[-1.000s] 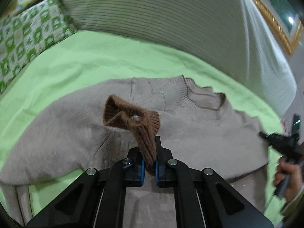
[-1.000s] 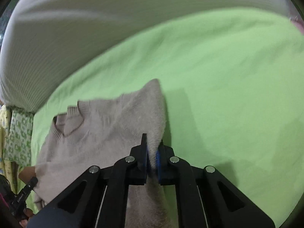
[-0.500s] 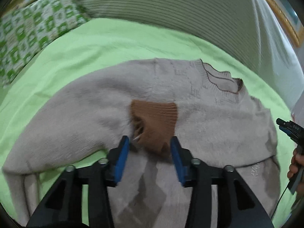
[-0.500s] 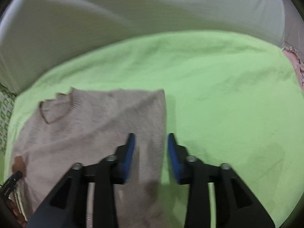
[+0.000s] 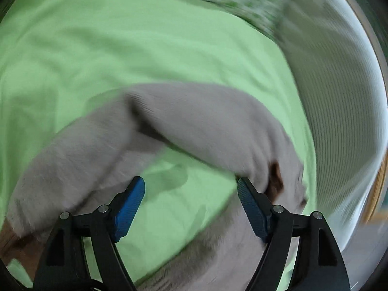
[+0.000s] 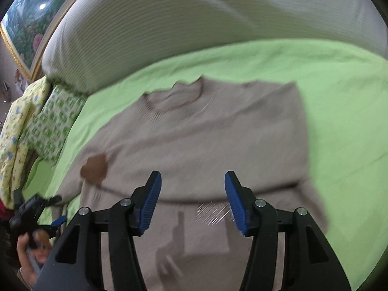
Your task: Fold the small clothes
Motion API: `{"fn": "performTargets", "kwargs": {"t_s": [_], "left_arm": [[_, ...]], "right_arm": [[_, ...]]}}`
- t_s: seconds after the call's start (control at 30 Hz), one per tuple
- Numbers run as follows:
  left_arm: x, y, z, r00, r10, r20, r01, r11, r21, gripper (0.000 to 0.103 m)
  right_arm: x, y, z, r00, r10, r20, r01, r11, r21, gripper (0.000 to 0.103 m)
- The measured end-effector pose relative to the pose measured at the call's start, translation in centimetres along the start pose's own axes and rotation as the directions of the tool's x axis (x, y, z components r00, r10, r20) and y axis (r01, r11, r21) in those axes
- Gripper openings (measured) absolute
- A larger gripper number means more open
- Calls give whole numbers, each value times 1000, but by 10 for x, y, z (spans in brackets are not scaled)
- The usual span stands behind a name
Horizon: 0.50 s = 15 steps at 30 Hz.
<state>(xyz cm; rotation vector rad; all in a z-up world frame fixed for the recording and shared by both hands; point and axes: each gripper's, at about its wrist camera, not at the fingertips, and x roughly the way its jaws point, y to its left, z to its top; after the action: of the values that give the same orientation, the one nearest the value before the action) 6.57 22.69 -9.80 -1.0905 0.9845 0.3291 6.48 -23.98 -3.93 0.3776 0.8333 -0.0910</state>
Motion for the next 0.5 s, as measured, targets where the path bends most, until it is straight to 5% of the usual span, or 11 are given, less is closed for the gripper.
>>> {"fn": "performTargets", "kwargs": {"t_s": [0.2, 0.27, 0.3, 0.33, 0.43, 0.5], "left_arm": [[3, 22, 41, 997, -21, 71, 39, 964, -261, 77], [-1, 19, 52, 994, 10, 111, 18, 968, -250, 61], [-4, 12, 58, 990, 42, 136, -13, 979, -203, 26], [-4, 4, 60, 988, 56, 145, -35, 988, -148, 4], [-21, -36, 59, 971, 75, 227, -91, 994, 64, 5], [-37, -77, 46, 955, 35, 295, -106, 968, 228, 5]], "right_arm": [[-1, 10, -9, 999, 14, -34, -15, 999, -31, 56], [-4, 9, -11, 1000, 12, -28, -12, 999, -29, 56], [-7, 7, -13, 1000, 11, -25, -11, 1000, -29, 56], [-8, 5, -14, 1000, 6, -18, -7, 1000, -27, 56], [-16, -4, -15, 1000, 0, 5, 0, 1000, -5, 56], [-21, -14, -15, 1000, -9, 24, 8, 1000, 21, 56]]}}
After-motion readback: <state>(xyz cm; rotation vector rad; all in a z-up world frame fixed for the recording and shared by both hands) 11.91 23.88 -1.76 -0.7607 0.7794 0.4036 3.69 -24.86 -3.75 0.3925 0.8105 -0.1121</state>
